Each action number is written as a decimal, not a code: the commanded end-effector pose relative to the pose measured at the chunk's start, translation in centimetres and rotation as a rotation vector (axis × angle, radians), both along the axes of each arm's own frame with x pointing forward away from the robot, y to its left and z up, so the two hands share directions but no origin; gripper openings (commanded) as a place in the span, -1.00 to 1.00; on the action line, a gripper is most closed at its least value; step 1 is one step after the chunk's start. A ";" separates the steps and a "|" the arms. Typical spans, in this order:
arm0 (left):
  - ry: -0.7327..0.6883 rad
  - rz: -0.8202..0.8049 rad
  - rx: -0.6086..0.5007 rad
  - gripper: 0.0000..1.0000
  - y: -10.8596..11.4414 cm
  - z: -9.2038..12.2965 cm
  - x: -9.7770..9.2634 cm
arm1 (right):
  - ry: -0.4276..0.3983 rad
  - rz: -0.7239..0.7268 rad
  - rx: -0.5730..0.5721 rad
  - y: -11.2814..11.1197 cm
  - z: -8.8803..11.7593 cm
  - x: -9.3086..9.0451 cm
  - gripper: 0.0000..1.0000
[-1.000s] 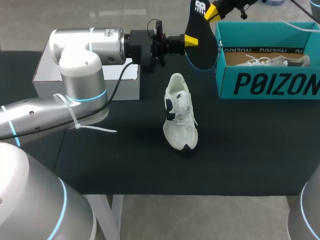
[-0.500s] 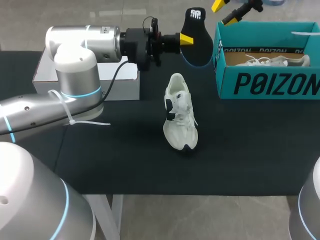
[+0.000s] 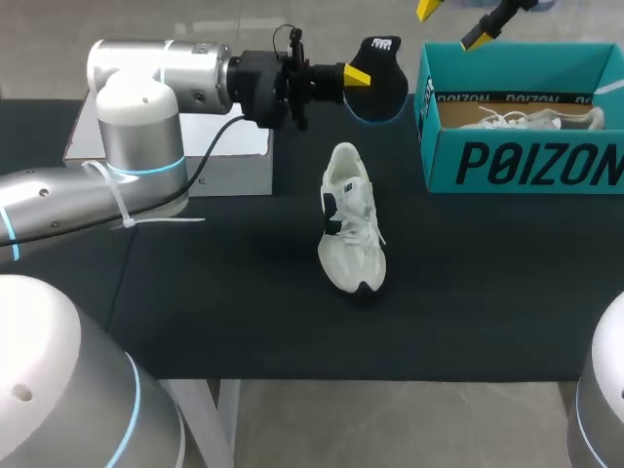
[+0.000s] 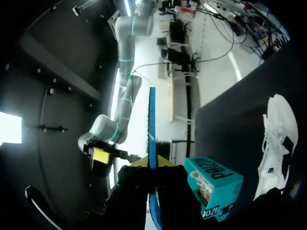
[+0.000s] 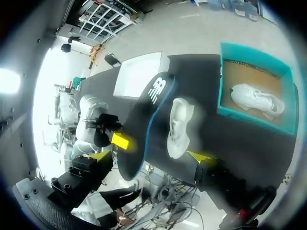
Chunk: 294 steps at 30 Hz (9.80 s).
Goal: Take the shoe out of the shoebox, open the shoe tongue, remove and reinsert the insole, then place the shoe into the shoebox
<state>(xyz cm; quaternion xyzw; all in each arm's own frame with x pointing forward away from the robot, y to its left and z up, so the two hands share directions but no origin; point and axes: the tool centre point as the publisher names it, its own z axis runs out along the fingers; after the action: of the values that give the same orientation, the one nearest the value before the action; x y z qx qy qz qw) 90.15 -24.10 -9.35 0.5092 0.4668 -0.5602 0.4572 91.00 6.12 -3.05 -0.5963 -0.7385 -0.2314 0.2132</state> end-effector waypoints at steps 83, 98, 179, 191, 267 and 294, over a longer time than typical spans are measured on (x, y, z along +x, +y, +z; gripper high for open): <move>1.751 -0.324 0.252 -1.00 -0.8 5.0 4.9 | -0.058 -0.070 0.029 -0.9 0.5 -0.4 1.00; 2.236 -0.413 0.345 -1.00 -0.7 5.7 5.8 | -0.058 -0.070 0.029 -0.9 0.5 -0.4 1.00; 3.293 -0.369 0.126 -1.00 1.2 5.3 6.7 | -0.069 -0.102 0.001 -1.3 1.2 -0.5 1.00; 3.204 -0.312 0.185 -1.00 0.9 5.5 6.8 | -0.047 -0.094 -0.137 -1.4 2.7 -0.1 1.00; 3.183 -0.203 0.214 -1.00 -2.2 3.9 7.0 | -0.158 -0.304 -0.281 2.1 6.4 -1.4 1.00; 3.224 -0.256 0.160 -1.00 -0.6 3.3 8.2 | -0.150 -0.299 0.368 -1.0 4.7 -1.4 1.00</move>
<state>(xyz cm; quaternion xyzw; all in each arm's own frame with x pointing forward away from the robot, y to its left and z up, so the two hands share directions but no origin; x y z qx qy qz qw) 98.19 -24.67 -5.93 0.5229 -0.4186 0.4935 0.5549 88.76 5.64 1.86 -0.6960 -0.6180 -0.3448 0.1216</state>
